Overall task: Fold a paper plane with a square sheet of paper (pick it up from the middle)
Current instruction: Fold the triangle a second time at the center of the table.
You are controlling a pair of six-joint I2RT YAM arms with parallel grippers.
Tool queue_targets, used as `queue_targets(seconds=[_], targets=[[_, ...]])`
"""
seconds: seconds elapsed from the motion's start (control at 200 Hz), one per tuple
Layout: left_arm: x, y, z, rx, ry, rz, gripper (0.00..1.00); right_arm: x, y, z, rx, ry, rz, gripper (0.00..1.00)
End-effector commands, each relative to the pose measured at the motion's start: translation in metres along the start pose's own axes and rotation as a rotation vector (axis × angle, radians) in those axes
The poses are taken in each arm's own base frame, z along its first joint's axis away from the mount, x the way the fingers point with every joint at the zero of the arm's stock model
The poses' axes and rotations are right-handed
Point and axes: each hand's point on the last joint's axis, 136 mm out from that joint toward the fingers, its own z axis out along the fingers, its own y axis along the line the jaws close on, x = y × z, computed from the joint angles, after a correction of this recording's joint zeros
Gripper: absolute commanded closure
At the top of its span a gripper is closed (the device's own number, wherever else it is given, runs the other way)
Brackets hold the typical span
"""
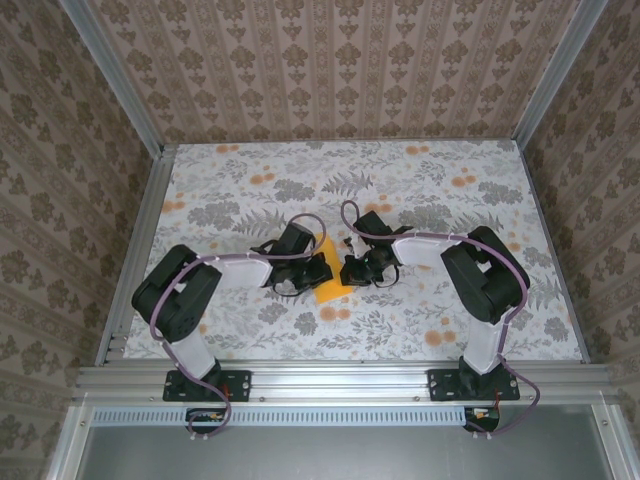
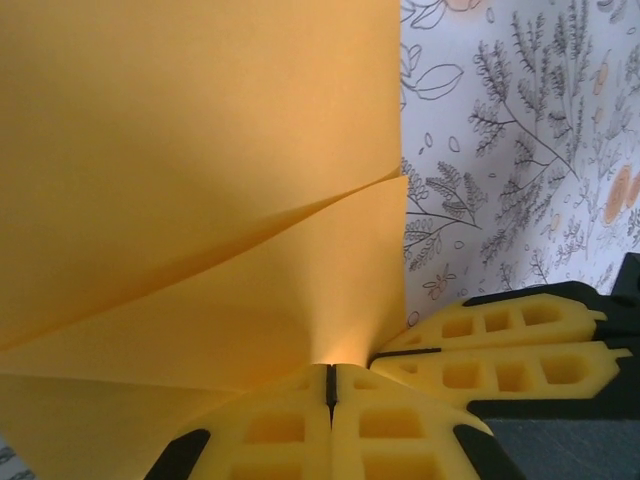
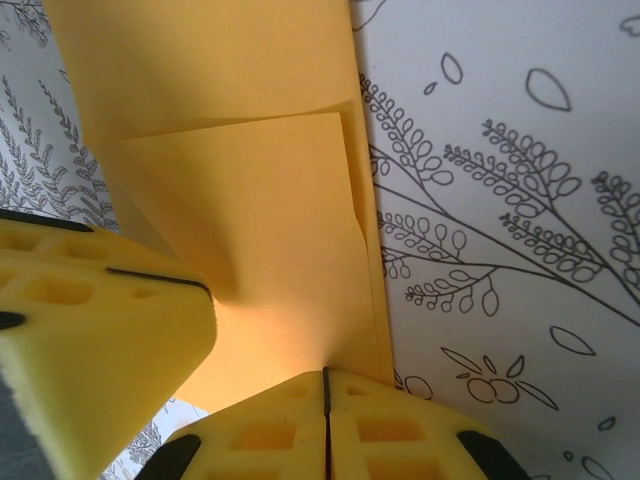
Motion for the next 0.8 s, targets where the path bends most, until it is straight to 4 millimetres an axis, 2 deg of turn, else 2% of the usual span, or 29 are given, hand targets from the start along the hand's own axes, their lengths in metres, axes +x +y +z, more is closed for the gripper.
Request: queue_targets(seconds=[0.0, 0.145, 0.395, 0.59, 0.795], targets=[[-0.001, -0.001, 0.009, -0.006, 0.01, -0.024, 0.95, 0.02, -0.027, 0.013, 0.091, 0.061, 0.059, 0.92], [-0.004, 0.013, 0.012, -0.065, 0.001, -0.033, 0.96, 0.025, -0.033, 0.015, 0.107, 0.074, 0.057, 0.92], [-0.016, 0.044, -0.003, -0.137, -0.058, -0.082, 0.95, 0.039, -0.048, 0.022, 0.145, 0.113, 0.073, 0.92], [-0.03, 0.057, -0.018, -0.142, -0.101, -0.117, 0.95, 0.043, -0.056, 0.022, 0.179, 0.12, 0.067, 0.92], [-0.041, 0.069, -0.022, -0.151, -0.121, -0.14, 0.95, 0.044, -0.059, 0.021, 0.193, 0.121, 0.065, 0.92]])
